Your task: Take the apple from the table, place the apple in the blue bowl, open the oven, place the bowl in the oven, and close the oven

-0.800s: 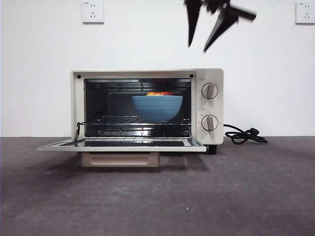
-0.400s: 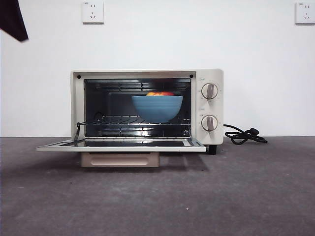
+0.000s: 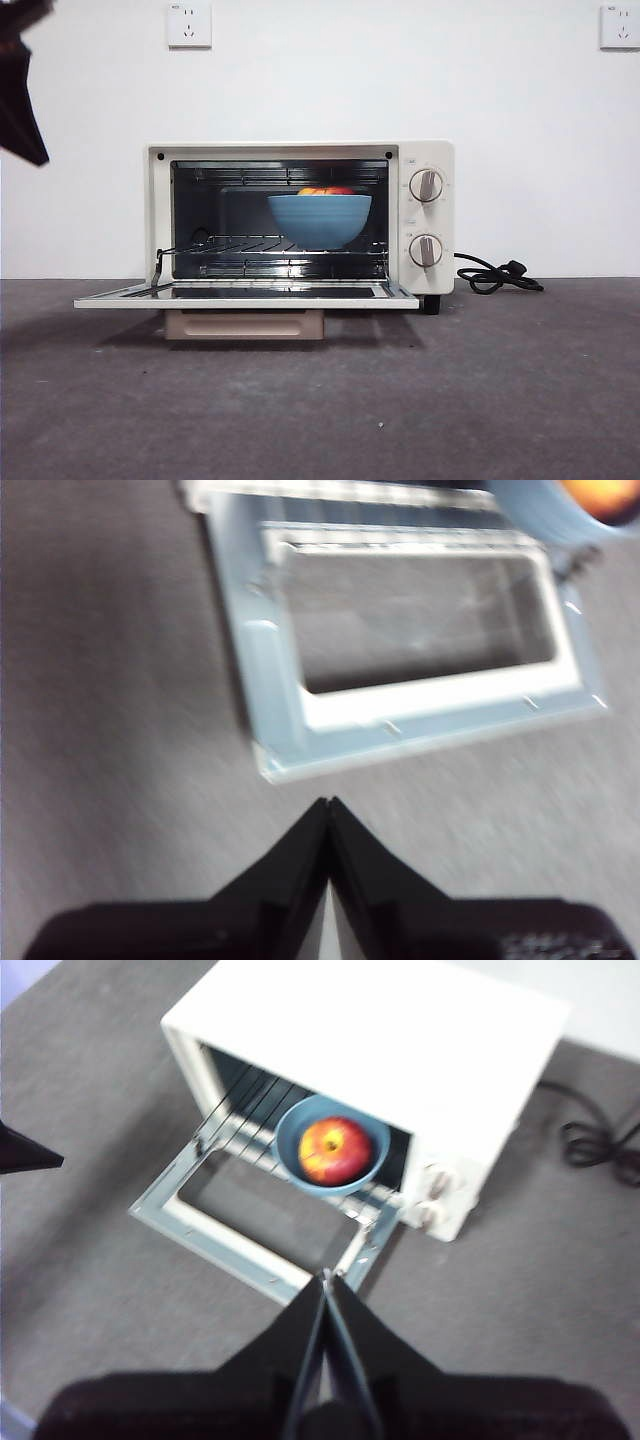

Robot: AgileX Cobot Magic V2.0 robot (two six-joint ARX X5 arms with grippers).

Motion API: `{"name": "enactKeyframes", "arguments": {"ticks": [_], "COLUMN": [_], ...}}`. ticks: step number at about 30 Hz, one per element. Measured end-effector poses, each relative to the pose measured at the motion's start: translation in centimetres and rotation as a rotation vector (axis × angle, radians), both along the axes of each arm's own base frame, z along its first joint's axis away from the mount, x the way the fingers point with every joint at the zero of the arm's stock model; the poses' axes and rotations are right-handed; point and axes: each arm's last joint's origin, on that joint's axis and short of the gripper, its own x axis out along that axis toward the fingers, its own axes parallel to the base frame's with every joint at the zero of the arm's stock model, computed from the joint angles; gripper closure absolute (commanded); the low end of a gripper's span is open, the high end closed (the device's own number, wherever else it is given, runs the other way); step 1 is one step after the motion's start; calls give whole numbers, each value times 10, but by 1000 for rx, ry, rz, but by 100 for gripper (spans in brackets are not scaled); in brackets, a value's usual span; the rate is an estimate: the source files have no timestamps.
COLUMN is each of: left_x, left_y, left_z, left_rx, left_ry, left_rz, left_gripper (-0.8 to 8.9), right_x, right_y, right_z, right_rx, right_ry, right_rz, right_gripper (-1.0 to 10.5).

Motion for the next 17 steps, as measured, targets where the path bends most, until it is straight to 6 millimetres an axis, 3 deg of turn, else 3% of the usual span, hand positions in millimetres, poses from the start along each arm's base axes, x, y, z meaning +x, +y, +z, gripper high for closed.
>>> {"name": "enactKeyframes", "arguments": {"ticks": [4,11,17], "left_x": [8,0,-7], "left_y": [11,19,17], "left_z": [-26,-79,-102], "left_rx": [-45,-126,-213], "left_ry": [18,60,82], "left_rz": [50,149,211], "left_gripper": [822,822,821], "right_x": [-19,-50,-64], "right_y": [-15,-37,-46], "right_z": [10,23,28], "right_rx": [-8,41,67], "right_ry": [-75,-150,-179], "right_rz": [-42,-47,-38], "right_gripper": [956,956,956]}}
